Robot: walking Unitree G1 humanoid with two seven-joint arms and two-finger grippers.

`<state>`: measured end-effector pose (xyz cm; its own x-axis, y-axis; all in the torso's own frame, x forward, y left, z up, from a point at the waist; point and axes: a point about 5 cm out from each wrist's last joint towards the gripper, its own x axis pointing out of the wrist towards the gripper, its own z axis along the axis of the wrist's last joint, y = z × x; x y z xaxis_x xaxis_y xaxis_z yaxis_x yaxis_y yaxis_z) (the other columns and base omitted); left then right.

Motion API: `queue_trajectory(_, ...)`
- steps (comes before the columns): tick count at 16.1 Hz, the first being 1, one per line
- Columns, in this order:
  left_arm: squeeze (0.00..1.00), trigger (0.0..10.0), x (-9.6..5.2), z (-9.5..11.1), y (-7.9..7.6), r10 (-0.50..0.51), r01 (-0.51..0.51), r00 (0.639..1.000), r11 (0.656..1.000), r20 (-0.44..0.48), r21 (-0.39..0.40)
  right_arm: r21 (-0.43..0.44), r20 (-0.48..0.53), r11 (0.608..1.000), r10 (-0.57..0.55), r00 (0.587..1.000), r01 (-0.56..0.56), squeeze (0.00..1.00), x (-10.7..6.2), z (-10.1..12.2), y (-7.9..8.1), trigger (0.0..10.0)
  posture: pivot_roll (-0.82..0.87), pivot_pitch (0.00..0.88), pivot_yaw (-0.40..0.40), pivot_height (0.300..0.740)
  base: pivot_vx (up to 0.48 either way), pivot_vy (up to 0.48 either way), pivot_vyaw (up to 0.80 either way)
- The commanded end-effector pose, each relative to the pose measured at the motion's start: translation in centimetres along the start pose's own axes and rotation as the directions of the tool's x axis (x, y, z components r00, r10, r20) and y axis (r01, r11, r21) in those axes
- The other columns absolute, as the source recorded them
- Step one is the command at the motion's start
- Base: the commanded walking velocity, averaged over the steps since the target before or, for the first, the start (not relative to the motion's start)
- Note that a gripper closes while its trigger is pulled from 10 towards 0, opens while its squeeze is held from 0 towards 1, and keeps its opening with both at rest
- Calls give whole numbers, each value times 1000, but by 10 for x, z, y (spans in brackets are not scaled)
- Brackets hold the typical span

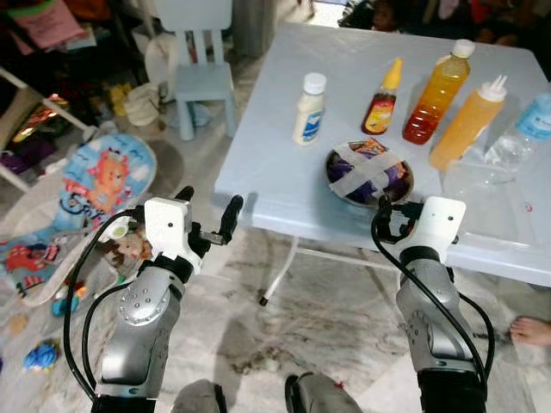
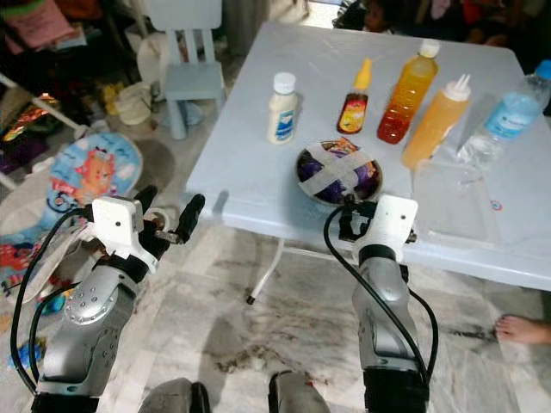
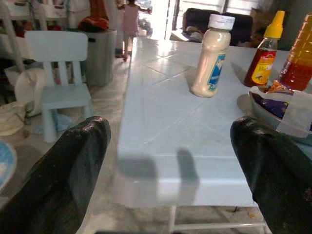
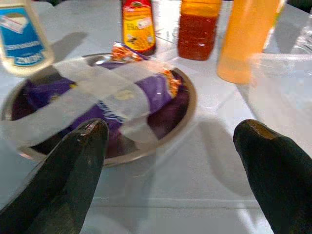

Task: Restocking fridge

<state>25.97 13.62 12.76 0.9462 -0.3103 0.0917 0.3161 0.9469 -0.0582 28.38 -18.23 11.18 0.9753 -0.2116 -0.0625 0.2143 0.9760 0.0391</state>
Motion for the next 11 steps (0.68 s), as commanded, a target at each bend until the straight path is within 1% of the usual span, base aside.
queue_trajectory(1,0,10000,-1,4,-1,-12,12,1000,1000,10,10,-6,19,1000,-11,1000,11,0,2,5,-2,10000,-53,107,-20,740,0,0,0)
queue_trajectory(2,0,10000,-1,4,-1,-13,12,1000,1000,11,12,-5,22,1000,-20,1000,20,0,3,5,-4,10000,-48,110,-19,740,0,0,0)
queue_trajectory(4,0,10000,-2,5,0,-14,14,1000,1000,10,17,39,2,997,-68,998,68,0,11,4,-11,10000,-38,117,-13,740,0,0,0)
queue_trajectory(7,0,10000,-4,6,1,-21,20,1000,999,4,26,63,9,993,-96,995,95,0,17,8,-12,10000,-25,124,-4,740,0,0,0)
queue_trajectory(11,0,10000,-6,8,4,-26,26,1000,999,-4,40,120,-27,980,-157,987,160,0,20,3,-16,10000,-12,133,12,740,0,0,0)
